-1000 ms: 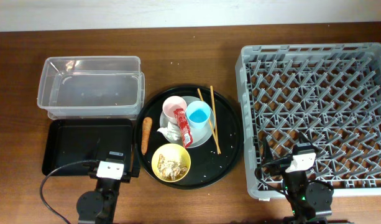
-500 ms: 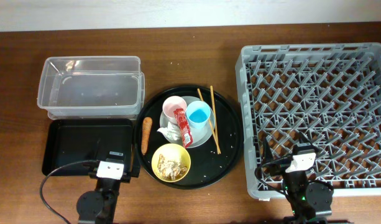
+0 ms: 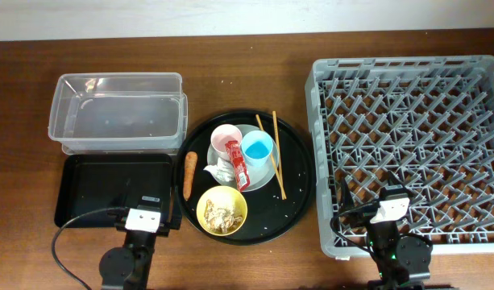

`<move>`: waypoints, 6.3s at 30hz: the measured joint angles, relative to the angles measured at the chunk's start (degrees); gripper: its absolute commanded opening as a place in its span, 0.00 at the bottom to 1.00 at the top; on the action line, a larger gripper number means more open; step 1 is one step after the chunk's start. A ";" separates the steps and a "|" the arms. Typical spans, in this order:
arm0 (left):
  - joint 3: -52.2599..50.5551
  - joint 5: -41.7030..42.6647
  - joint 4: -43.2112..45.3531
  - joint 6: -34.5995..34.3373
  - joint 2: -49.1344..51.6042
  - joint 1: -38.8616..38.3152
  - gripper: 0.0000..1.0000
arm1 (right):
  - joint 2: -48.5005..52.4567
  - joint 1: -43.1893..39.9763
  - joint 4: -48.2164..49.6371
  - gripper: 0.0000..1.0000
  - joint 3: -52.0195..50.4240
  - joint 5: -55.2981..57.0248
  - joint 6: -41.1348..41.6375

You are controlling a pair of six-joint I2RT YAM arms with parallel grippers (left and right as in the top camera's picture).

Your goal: Sort waste into correct bins and load items into the dishwasher rack

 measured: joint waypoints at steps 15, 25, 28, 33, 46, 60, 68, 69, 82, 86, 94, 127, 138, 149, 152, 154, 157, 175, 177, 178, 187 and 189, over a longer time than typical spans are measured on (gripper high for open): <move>0.00 0.00 0.00 0.00 0.00 0.00 0.99 | 0.00 0.00 0.00 0.98 0.00 0.00 0.00; 0.00 0.00 -0.02 0.00 0.00 0.00 0.99 | 0.00 0.00 0.00 0.98 0.00 0.00 0.02; 0.00 0.00 0.00 -0.02 0.00 0.00 0.99 | 0.00 0.00 0.00 0.98 0.00 0.00 0.02; 0.00 0.00 0.00 0.00 0.00 0.00 0.99 | 0.00 0.00 0.00 0.98 0.00 0.00 0.00; 32.35 14.58 -22.36 -3.50 10.45 0.07 0.99 | 0.33 0.00 0.00 0.98 -0.02 0.04 -0.02; 116.76 20.65 -87.95 -2.95 85.26 0.15 0.36 | 0.33 0.00 0.00 0.98 -0.02 0.02 0.00; 106.49 22.18 -82.73 -4.20 97.85 -5.57 0.53 | 0.35 0.00 0.00 0.98 0.00 0.02 0.00; 102.79 22.36 -79.47 -4.81 98.38 -7.72 0.53 | 0.37 0.00 -0.02 0.98 -0.02 0.02 0.02; 75.65 16.61 -45.31 -22.56 99.08 -17.05 0.54 | 0.33 0.00 -0.02 0.98 -0.02 0.02 -0.02; 72.06 16.09 -42.07 -23.32 99.08 -17.53 0.43 | 0.33 0.00 -0.02 0.98 -0.02 0.02 0.02; 72.02 17.22 -41.03 -28.33 99.08 -17.86 0.00 | 0.33 0.00 -0.02 0.98 -0.02 0.02 0.02; 75.36 16.72 -47.10 -29.16 79.87 34.05 0.00 | 0.33 0.00 0.00 0.98 0.00 0.02 0.04; 75.36 16.70 -45.90 -29.16 79.87 31.61 0.00 | 0.33 0.00 -0.02 0.98 -0.02 0.02 0.02; 75.56 16.39 -27.45 -31.80 91.60 26.18 0.01 | 0.28 0.00 0.00 0.98 0.00 0.02 0.00; 75.56 16.35 -26.45 -32.00 95.03 26.14 0.42 | 0.26 0.00 0.00 0.98 0.00 0.02 -0.02; 75.56 16.33 -25.94 -32.02 95.12 26.14 0.85 | 0.26 0.00 0.00 0.98 -0.02 0.02 0.02; 75.56 16.33 -25.88 -32.15 95.10 26.14 0.93 | 0.26 0.00 -0.02 0.98 -0.02 0.02 0.00; 76.89 23.98 -39.21 -26.18 89.55 -4.94 0.20 | 0.28 0.00 -0.02 0.98 0.00 0.02 0.02; 76.96 20.44 -42.82 -26.01 89.53 -9.20 0.20 | 0.28 0.00 -0.02 0.98 0.00 0.02 -0.02; 76.96 17.94 -44.28 -25.92 89.53 -11.13 0.20 | 0.28 0.00 -0.02 0.98 -0.02 0.02 0.00; 74.93 3.96 -51.23 -25.70 89.53 -18.80 0.50 | 0.26 0.00 0.00 0.98 -0.02 0.02 0.02; 72.81 3.61 -51.39 -25.70 89.55 -18.82 0.50 | 0.26 0.00 -0.02 0.98 -0.02 0.02 0.00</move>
